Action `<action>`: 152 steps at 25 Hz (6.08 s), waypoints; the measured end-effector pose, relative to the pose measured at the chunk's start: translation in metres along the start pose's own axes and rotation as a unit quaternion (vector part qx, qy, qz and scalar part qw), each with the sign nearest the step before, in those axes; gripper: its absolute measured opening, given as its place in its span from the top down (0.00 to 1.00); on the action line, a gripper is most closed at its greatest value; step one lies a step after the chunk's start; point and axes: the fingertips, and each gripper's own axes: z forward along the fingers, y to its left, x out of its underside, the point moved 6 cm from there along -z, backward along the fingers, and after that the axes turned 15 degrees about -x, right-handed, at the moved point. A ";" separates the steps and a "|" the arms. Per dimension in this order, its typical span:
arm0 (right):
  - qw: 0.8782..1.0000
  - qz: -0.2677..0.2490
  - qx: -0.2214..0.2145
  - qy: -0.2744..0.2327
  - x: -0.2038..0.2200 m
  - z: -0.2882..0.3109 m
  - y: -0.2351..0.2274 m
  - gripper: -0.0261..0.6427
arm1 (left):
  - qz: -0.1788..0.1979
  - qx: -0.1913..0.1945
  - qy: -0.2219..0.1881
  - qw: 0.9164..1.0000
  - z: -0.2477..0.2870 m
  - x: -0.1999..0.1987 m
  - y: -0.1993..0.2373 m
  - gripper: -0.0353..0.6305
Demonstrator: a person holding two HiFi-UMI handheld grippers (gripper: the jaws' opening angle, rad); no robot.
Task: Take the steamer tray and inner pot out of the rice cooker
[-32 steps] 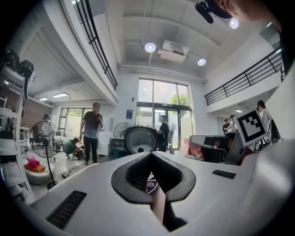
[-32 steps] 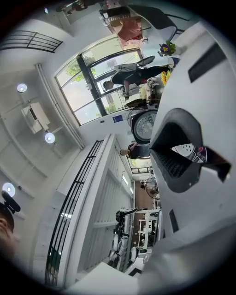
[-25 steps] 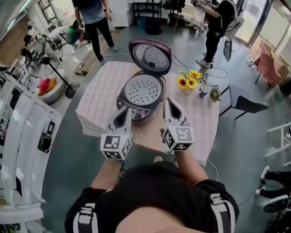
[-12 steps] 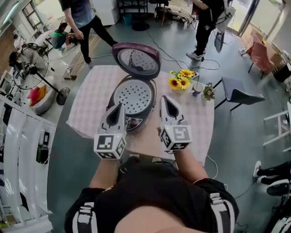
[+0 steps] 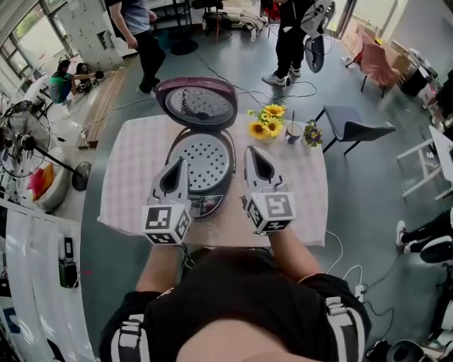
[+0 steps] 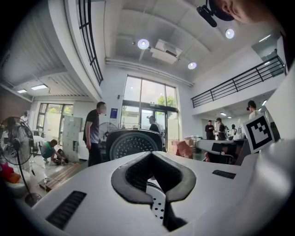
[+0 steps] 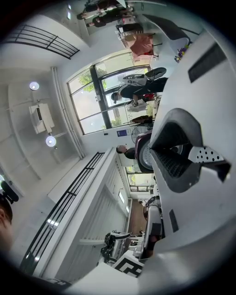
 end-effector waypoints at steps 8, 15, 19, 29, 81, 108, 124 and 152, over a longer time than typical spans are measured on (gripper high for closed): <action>0.999 -0.011 0.030 0.001 0.008 0.027 0.016 0.97 | -0.009 0.019 0.001 1.000 0.020 0.007 0.038 0.94; 0.998 -0.022 0.059 -0.024 0.007 0.045 0.022 0.90 | -0.015 0.024 0.011 1.000 0.040 0.012 0.066 0.93; 0.998 -0.024 0.057 -0.021 0.011 0.060 0.025 0.46 | -0.026 0.036 0.020 0.999 0.054 0.016 0.081 0.40; 0.997 -0.014 0.055 0.055 0.033 0.084 0.034 0.39 | -0.008 0.039 0.091 0.995 0.074 0.042 0.114 0.32; 0.845 0.151 0.093 0.504 0.241 0.133 -0.048 0.43 | 0.117 0.065 0.476 0.869 0.194 0.223 0.131 0.35; 0.881 0.076 0.092 0.458 0.192 0.127 -0.035 0.78 | 0.215 0.047 0.391 0.893 0.172 0.172 0.107 0.62; 0.928 0.024 0.082 0.364 0.117 0.104 -0.030 0.89 | 0.155 0.043 0.302 0.940 0.143 0.106 0.077 0.86; 0.934 0.048 0.200 0.292 0.059 -0.089 -0.122 0.90 | 0.112 0.132 0.236 0.956 0.104 0.064 -0.128 0.90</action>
